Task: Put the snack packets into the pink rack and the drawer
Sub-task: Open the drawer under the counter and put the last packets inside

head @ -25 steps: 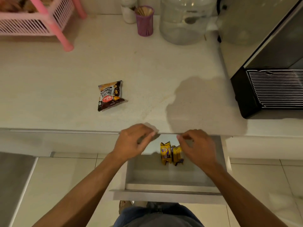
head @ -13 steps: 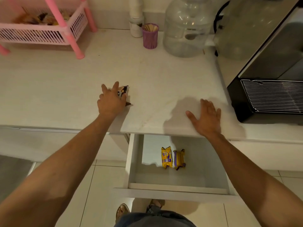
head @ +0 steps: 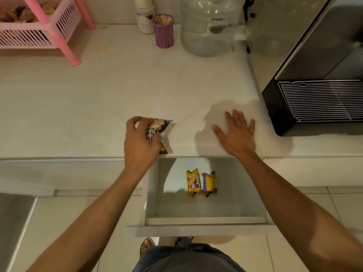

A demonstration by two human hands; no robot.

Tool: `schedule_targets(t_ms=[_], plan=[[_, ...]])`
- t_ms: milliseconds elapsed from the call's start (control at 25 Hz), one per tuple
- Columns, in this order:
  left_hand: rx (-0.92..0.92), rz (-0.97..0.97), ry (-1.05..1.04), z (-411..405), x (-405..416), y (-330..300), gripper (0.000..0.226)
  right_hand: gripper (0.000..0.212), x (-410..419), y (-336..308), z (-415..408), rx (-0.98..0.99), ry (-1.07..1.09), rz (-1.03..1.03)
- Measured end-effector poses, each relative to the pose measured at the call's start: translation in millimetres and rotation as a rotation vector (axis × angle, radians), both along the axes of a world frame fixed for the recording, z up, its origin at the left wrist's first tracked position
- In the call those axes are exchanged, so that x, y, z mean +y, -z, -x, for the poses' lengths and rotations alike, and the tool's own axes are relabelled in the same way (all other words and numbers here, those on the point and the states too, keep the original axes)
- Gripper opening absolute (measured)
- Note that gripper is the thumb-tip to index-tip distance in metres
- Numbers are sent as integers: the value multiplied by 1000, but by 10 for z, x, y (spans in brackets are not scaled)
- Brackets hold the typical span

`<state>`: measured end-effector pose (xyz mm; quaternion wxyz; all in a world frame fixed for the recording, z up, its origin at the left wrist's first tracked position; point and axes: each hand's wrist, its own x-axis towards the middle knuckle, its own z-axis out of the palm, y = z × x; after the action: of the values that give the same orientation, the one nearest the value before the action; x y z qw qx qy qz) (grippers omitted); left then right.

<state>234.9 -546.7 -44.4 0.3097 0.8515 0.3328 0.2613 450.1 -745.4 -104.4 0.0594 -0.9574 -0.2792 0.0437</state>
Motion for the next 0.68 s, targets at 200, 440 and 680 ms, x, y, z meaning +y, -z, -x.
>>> schedule_targets(t_ms=[200,440,680], plan=[[28,-87,178,512,-687,283,39,82,7,-4,1,-10,2,-5],[371,-14,360,629,-846,747,37,83,-6,3,8,-12,-4,-20],[697,188,241,215,-777,1188,40,80,-30,2,-2,-23,-9,-31]])
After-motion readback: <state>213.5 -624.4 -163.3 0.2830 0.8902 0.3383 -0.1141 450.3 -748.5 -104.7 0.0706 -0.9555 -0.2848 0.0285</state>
